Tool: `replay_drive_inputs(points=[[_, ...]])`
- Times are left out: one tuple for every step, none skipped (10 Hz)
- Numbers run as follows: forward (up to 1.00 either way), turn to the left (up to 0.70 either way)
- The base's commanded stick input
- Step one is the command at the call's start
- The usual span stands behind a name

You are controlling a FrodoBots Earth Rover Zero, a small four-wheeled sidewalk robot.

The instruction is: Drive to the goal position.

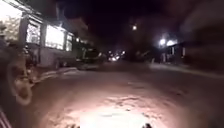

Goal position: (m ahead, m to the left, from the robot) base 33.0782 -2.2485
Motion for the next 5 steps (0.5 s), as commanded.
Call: replay_drive_inputs(points=[[0.85,0.0],[0.85,0.0],[0.85,0.0],[0.85,0.0],[0.85,0.0]])
